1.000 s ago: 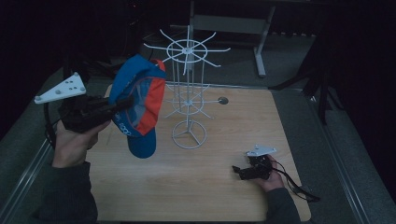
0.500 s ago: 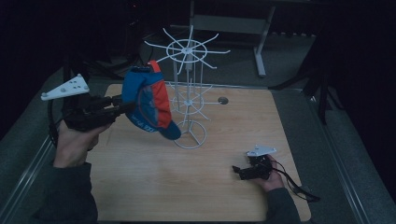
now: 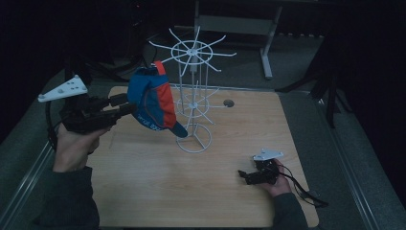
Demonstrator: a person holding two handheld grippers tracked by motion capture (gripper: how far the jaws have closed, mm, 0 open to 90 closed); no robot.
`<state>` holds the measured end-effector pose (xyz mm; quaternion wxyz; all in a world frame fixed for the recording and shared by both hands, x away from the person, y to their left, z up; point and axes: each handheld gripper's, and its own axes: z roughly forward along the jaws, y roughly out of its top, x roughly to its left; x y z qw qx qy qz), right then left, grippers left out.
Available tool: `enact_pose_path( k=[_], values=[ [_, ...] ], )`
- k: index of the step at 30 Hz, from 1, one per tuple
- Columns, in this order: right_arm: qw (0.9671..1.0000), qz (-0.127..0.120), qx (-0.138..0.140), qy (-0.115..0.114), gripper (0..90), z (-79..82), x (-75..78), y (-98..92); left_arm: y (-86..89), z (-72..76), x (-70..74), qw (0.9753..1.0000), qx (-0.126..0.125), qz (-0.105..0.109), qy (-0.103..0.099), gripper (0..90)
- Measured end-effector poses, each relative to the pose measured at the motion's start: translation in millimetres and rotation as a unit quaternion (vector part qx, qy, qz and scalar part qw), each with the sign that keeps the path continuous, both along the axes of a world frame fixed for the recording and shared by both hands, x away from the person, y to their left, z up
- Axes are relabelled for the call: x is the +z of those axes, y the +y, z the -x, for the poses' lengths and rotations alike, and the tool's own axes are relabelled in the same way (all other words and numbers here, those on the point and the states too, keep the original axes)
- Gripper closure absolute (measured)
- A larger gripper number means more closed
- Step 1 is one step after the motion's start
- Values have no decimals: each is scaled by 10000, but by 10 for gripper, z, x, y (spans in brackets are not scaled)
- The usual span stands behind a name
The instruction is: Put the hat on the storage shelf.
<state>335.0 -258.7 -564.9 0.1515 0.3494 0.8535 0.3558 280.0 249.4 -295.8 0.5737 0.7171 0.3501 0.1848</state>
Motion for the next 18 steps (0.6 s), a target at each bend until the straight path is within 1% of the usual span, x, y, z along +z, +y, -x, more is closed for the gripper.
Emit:
enact_pose_path(
  k=[7,13,18],
  values=[
    [10000,-3,-10,11,104,2,1,1,46,9,4,9999,127,24,-14,512],
    [10000,1,-5,9,104,2,1,1,62,24,0,9995,313,-18,-75,491],
    [10000,2,-7,13,104,3,1,1,71,27,-4,9991,402,-50,-97,481]
  ],
)
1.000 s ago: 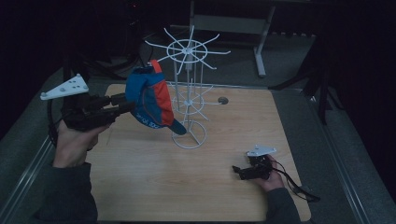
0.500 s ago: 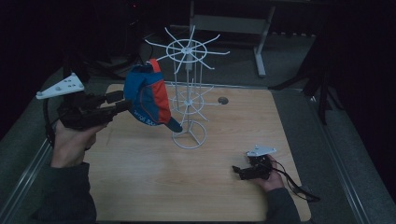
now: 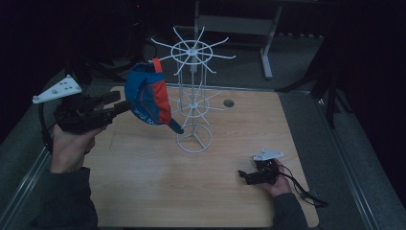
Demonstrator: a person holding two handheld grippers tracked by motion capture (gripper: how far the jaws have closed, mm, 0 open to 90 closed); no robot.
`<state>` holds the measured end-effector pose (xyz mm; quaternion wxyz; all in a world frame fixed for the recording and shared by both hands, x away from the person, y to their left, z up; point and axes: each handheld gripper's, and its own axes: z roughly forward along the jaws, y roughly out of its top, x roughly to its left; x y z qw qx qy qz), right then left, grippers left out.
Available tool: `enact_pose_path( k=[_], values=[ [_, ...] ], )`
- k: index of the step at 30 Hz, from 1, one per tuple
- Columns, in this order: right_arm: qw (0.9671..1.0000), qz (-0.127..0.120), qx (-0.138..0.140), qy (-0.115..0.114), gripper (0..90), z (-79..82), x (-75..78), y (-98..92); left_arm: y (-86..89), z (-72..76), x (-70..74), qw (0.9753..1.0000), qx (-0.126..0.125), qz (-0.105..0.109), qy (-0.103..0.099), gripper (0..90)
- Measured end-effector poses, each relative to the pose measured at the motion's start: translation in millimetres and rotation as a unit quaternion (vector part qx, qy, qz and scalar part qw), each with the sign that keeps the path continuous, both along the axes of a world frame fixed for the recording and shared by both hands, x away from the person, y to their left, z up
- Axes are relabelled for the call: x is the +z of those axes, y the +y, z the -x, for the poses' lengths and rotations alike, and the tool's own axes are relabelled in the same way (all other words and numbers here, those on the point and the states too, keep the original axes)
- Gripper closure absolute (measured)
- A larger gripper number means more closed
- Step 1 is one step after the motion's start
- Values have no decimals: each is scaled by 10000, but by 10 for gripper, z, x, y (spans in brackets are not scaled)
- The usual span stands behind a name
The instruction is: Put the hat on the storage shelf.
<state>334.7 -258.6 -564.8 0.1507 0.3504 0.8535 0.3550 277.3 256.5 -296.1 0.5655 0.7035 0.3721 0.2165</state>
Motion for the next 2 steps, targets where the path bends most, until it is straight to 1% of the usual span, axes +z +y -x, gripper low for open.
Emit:
enact_pose_path(
  k=[2],
  values=[
    [10000,-2,2,2,104,0,0,0,1,-3,-6,9999,69,-74,-6,471]
  ],
)
